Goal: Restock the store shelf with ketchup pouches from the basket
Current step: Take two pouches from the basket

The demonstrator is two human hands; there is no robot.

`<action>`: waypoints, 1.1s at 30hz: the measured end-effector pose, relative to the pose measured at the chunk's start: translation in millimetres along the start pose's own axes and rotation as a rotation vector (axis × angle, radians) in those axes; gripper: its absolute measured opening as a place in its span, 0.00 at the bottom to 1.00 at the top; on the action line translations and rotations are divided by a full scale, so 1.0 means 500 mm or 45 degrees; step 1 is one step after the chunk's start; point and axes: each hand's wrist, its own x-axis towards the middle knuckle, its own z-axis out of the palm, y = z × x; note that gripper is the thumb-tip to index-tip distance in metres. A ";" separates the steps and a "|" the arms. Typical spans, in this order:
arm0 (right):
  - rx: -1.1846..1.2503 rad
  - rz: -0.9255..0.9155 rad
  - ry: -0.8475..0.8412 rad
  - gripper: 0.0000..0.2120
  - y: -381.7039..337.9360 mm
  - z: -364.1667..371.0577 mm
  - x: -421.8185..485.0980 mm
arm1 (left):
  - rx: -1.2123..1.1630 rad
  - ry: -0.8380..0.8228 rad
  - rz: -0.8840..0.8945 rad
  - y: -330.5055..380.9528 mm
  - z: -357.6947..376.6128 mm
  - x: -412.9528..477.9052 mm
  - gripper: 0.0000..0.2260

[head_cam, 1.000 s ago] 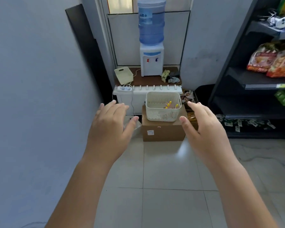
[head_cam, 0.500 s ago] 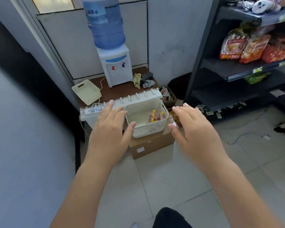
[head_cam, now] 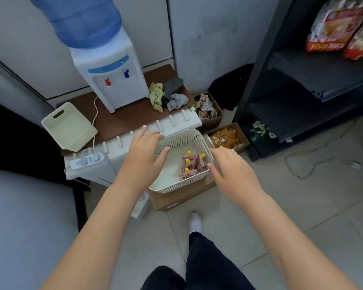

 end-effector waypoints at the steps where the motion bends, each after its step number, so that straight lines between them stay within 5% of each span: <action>1: -0.002 -0.009 -0.051 0.14 0.021 0.019 0.039 | -0.006 -0.038 -0.011 -0.012 0.022 0.041 0.17; 13: 0.103 0.146 -0.518 0.12 0.197 0.402 0.371 | -0.144 -0.563 -0.297 -0.222 0.400 0.375 0.14; 17: 0.371 0.273 -0.392 0.20 0.239 0.551 0.429 | -0.095 -0.683 -0.233 -0.305 0.575 0.442 0.16; 21: 0.019 0.179 -0.562 0.21 0.273 0.638 0.461 | 0.126 -0.852 0.075 -0.378 0.720 0.461 0.20; 27: -0.332 0.129 -0.403 0.23 0.299 0.697 0.468 | 0.186 -0.626 0.280 -0.436 0.835 0.435 0.07; 33: -0.132 0.032 -0.047 0.11 0.286 0.680 0.455 | -0.058 -0.455 0.198 -0.442 0.789 0.440 0.05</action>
